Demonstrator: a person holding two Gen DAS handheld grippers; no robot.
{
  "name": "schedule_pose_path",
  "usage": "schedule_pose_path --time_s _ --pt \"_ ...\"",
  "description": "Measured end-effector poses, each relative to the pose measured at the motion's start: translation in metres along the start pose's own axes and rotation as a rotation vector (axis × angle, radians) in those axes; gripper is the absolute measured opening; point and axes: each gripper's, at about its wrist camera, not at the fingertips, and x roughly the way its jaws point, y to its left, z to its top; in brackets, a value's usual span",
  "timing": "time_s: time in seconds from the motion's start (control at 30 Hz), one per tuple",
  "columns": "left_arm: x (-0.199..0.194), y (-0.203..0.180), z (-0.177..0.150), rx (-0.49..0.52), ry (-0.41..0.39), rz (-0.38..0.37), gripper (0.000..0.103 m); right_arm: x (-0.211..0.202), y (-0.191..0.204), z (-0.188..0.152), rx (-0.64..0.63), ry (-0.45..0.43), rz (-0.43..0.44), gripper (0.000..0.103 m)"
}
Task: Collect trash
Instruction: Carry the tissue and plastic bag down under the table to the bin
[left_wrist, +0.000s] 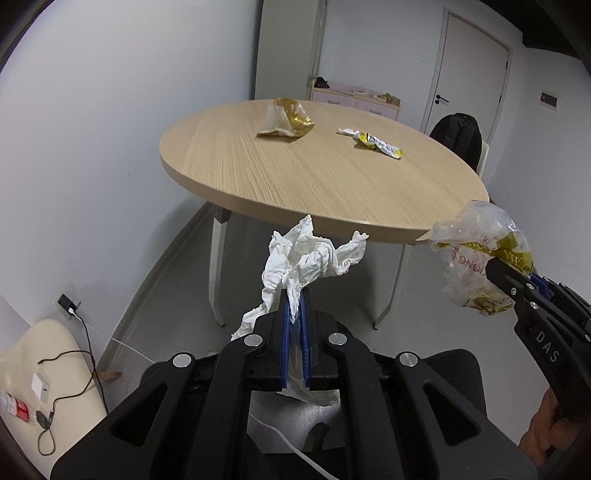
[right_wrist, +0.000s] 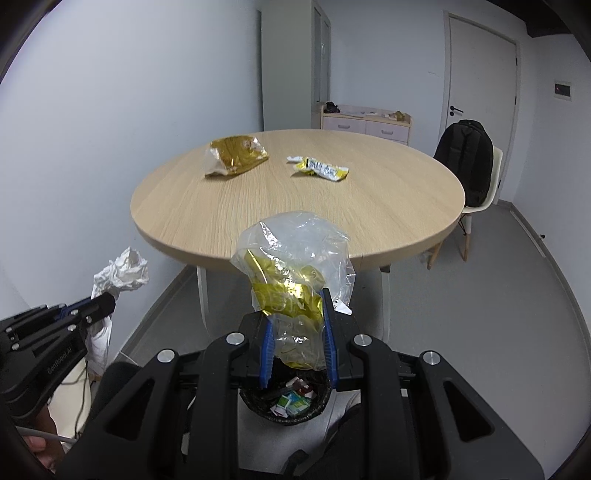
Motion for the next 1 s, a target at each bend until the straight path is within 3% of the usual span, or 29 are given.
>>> schedule_pose_path --time_s 0.73,1.0 --pt "0.044 0.007 -0.045 0.003 0.077 -0.004 0.005 0.044 0.004 -0.056 0.011 0.110 -0.010 0.021" --pt "0.099 0.014 -0.063 0.004 0.123 -0.010 0.005 0.083 -0.002 -0.074 0.022 0.162 -0.009 0.021"
